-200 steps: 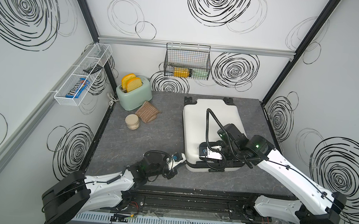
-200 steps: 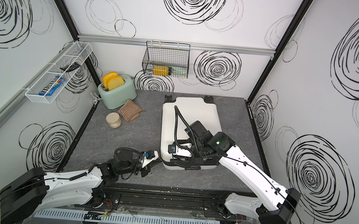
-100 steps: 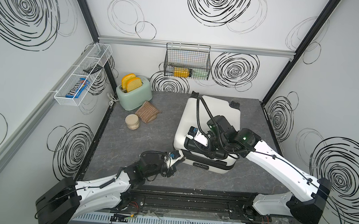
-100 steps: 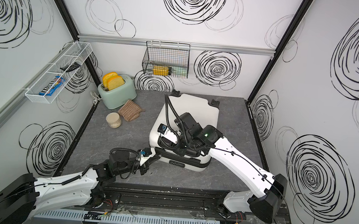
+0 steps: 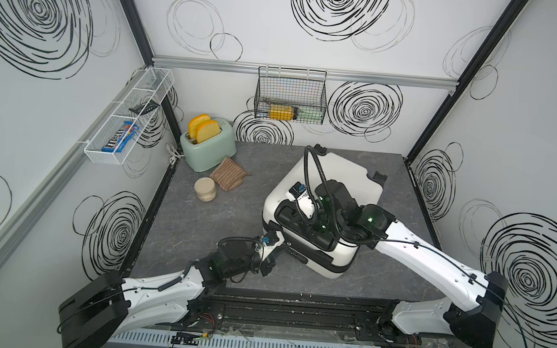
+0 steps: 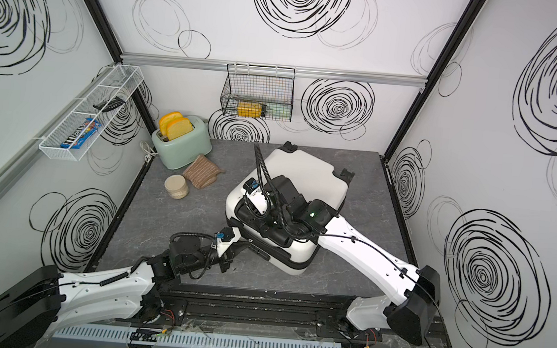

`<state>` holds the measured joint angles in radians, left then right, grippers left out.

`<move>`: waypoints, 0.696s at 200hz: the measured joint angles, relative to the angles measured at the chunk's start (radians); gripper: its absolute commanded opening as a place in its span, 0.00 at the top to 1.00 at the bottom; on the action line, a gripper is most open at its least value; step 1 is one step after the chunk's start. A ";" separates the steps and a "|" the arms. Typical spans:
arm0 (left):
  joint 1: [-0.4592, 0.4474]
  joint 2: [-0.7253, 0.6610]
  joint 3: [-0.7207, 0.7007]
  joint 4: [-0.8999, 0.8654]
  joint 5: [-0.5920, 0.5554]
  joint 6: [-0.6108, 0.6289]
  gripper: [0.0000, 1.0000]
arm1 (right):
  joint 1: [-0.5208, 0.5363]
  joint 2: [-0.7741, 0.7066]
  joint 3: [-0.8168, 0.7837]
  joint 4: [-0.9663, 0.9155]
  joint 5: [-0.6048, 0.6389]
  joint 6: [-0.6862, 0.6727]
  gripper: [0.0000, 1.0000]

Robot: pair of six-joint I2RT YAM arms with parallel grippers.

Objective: Open the suitcase zippers
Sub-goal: Unzip the zipper on the suitcase.

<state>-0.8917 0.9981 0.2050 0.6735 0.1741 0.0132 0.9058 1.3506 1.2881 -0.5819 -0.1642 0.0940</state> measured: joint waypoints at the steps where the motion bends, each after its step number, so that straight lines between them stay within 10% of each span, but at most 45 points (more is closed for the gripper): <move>1: -0.001 0.001 0.000 0.001 -0.001 0.000 0.95 | 0.000 0.000 -0.001 0.001 0.000 0.002 1.00; 139: -0.279 0.241 0.061 0.217 -0.130 -0.026 0.95 | 0.011 0.105 -0.030 0.229 0.083 0.191 1.00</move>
<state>-1.1709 1.2392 0.2661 0.8902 0.0437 -0.0132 0.9169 1.4555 1.2579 -0.3534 -0.0811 0.2852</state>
